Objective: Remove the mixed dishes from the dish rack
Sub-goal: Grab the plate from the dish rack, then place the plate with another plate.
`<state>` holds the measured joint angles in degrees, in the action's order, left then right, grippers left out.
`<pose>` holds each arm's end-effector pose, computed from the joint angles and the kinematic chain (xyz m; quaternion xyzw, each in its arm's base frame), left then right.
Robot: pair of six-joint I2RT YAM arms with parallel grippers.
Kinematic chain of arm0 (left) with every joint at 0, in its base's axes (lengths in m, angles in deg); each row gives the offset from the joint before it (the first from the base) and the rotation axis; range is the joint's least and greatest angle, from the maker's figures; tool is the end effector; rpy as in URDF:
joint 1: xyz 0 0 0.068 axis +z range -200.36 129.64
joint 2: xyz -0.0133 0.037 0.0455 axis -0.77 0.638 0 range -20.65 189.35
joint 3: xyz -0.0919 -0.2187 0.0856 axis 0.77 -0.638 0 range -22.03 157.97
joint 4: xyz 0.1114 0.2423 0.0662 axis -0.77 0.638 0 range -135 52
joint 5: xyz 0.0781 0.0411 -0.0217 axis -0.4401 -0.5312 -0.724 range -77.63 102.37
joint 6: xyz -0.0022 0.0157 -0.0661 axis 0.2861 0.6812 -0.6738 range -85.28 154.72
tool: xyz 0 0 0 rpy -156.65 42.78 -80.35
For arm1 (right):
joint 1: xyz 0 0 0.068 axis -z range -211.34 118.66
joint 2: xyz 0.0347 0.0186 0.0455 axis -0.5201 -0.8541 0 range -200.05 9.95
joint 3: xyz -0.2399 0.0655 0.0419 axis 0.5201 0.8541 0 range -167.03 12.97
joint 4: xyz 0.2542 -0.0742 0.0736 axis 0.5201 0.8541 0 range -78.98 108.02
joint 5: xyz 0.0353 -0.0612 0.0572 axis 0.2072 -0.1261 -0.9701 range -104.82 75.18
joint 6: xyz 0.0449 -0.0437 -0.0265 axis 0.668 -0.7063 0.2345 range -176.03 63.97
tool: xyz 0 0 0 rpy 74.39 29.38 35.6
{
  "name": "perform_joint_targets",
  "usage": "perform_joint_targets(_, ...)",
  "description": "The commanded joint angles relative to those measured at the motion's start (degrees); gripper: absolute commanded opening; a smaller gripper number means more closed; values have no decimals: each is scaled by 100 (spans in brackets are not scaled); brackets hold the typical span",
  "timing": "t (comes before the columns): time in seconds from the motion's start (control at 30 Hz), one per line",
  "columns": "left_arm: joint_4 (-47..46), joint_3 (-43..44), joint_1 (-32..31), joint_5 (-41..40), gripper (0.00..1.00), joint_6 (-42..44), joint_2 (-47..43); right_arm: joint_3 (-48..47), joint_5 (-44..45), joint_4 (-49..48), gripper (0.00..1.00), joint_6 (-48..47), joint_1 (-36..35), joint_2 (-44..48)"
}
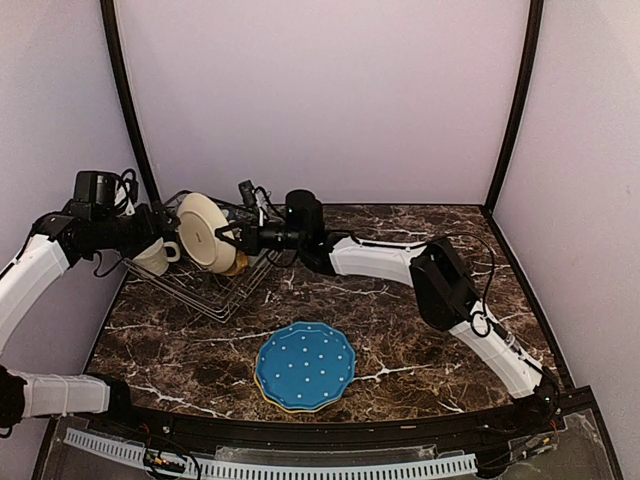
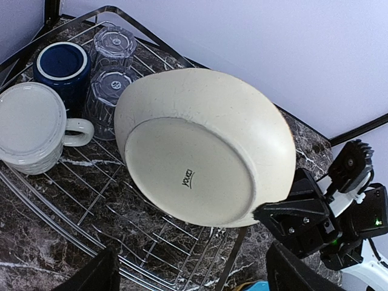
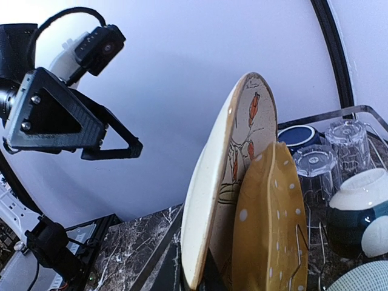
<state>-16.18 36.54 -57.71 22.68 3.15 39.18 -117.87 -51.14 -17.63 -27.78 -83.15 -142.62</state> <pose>0.2656 -0.0441 0.3136 -0.1371 0.8531 -0.2391 0.4430 0.3551 0.5038 0.1992 -0.3570 0.5692 0.6157 0.4116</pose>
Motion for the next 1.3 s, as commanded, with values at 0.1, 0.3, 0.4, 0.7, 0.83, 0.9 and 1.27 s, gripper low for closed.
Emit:
perform_joint_targets(0.1, -25, -226, -20, -247, 83, -142, -319, -120, 61, -1033, 0, -160, -66, 1148)
perform_joint_targets(0.3, -57, -298, -20, -675, 83, -251, -836, 355, 61, -1308, 0, 252, -61, 1663)
perform_joint_targets(0.4, -50, -309, -17, -847, 83, -258, -1117, 684, 73, -1383, 0, 362, -47, 2015)
perform_joint_targets(0.7, -69, -488, -16, -814, 84, -435, -1356, 3149, -353, -1603, 0, -7, 48, 4022)
perform_joint_targets(0.83, -150, -599, -13, -632, 84, -493, -1391, 4956, -301, -813, 0, -919, 40, 5225)
perform_joint_targets(0.9, -198, -670, -17, -543, 84, -510, -1381, 5636, -141, -224, 0, -1400, 17, 5793)
perform_joint_targets(1.27, -502, -1014, -12, -217, 84, -626, -1313, 7734, 2532, 2741, 0, -3963, -1086, 8061)
